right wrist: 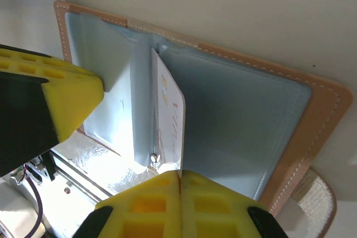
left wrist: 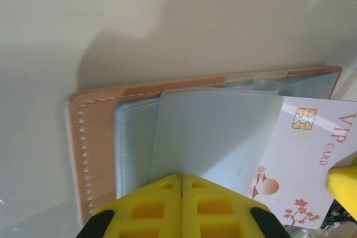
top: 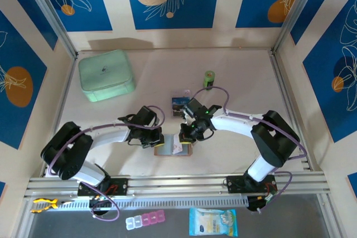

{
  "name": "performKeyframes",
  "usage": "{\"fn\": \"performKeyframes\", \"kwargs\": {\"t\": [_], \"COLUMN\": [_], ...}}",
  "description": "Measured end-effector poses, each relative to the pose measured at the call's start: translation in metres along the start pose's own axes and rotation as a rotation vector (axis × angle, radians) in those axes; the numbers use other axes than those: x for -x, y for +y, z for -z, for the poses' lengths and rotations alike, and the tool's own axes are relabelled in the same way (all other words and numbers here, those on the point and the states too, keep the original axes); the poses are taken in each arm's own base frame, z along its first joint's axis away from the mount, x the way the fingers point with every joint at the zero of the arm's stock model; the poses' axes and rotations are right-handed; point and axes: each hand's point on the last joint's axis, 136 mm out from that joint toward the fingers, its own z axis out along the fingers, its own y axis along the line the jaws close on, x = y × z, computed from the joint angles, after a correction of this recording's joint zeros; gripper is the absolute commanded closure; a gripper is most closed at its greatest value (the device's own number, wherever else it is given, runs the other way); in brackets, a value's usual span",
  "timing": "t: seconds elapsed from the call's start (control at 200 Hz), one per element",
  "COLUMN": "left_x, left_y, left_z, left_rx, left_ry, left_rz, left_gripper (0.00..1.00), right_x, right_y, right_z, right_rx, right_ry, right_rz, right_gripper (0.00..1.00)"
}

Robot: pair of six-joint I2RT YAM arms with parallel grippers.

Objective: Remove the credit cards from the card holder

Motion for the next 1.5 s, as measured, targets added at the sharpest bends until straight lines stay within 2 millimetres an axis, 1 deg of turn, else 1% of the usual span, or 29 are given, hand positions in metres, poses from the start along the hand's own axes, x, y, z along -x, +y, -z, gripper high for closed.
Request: {"fn": "performKeyframes", "kwargs": {"t": [0.2,0.395,0.565,0.71,0.865,1.04,1.135,1.215,1.346,1.446,1.501], "left_x": [-0.001,-0.001,0.0,0.003,0.005,0.007,0.006,0.006,0.005,0.006,0.007], "left_y": [-0.006,-0.006,-0.004,-0.004,-0.001,0.002,0.005,0.009,0.014,0.016,0.018], "left_z": [-0.005,-0.004,0.009,0.024,0.033,0.043,0.047,0.049,0.052,0.054,0.055], "left_rx": [-0.021,-0.018,0.007,0.016,0.027,0.023,0.024,0.025,0.029,0.028,0.03], "left_ry": [0.006,0.001,-0.038,-0.079,-0.101,-0.13,-0.136,-0.143,-0.149,-0.157,-0.159], "left_rz": [-0.004,-0.004,-0.01,-0.011,-0.012,-0.011,-0.007,0.0,0.014,0.022,0.024], "left_gripper": [1.0,1.0,1.0,1.0,1.0,1.0,1.0,1.0,1.0,1.0,0.99], "right_x": [0.0,0.002,0.004,0.005,0.01,0.018,0.025,0.029,0.037,0.05,0.057], "right_y": [0.0,0.005,0.008,0.012,0.017,0.026,0.03,0.032,0.028,0.022,0.018], "right_z": [0.0,0.003,0.011,0.023,0.037,0.058,0.071,0.079,0.086,0.092,0.098], "right_rx": [-0.001,0.003,-0.013,-0.029,-0.057,-0.109,-0.154,-0.184,-0.247,-0.314,-0.347], "right_ry": [0.0,-0.004,-0.014,-0.024,-0.026,-0.039,-0.053,-0.05,-0.011,0.014,0.028], "right_rz": [-0.003,0.005,0.018,0.058,0.132,0.358,0.525,0.704,0.967,1.158,1.229], "right_gripper": [0.97,0.99,1.0,1.0,1.0,1.0,1.0,1.0,1.0,1.0,1.0]}}
